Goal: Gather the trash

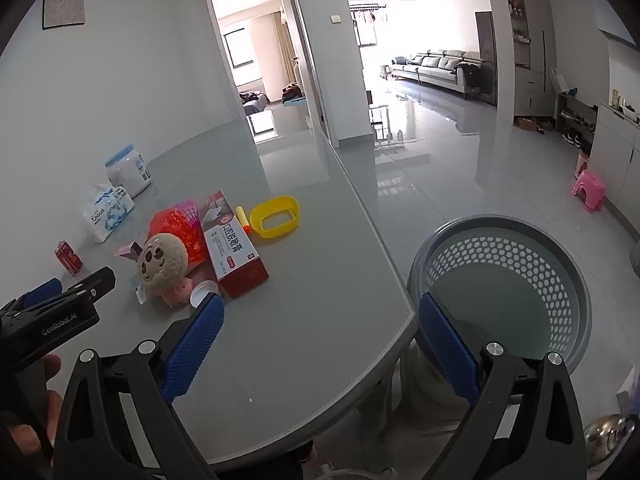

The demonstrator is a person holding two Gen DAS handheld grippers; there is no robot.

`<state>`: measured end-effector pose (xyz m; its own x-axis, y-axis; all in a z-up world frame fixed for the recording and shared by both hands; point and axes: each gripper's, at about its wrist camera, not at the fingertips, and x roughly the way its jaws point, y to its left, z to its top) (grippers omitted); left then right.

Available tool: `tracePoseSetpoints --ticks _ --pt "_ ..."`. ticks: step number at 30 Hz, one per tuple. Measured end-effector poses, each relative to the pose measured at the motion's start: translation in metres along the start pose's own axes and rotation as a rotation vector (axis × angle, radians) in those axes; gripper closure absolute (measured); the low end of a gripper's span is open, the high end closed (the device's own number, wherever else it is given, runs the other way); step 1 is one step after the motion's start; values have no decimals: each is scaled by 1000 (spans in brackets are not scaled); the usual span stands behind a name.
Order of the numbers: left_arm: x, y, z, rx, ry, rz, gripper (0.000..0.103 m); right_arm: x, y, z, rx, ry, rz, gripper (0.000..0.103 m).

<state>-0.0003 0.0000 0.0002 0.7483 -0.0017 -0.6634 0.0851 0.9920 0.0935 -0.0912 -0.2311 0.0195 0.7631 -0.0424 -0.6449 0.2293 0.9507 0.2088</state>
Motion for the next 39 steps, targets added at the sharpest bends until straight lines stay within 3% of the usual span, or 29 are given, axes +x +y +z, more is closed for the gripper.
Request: tracePoseSetpoints --ticks 39 --pt "-12 0 0 10 -28 -7 6 -20 2 2 1 -31 1 9"
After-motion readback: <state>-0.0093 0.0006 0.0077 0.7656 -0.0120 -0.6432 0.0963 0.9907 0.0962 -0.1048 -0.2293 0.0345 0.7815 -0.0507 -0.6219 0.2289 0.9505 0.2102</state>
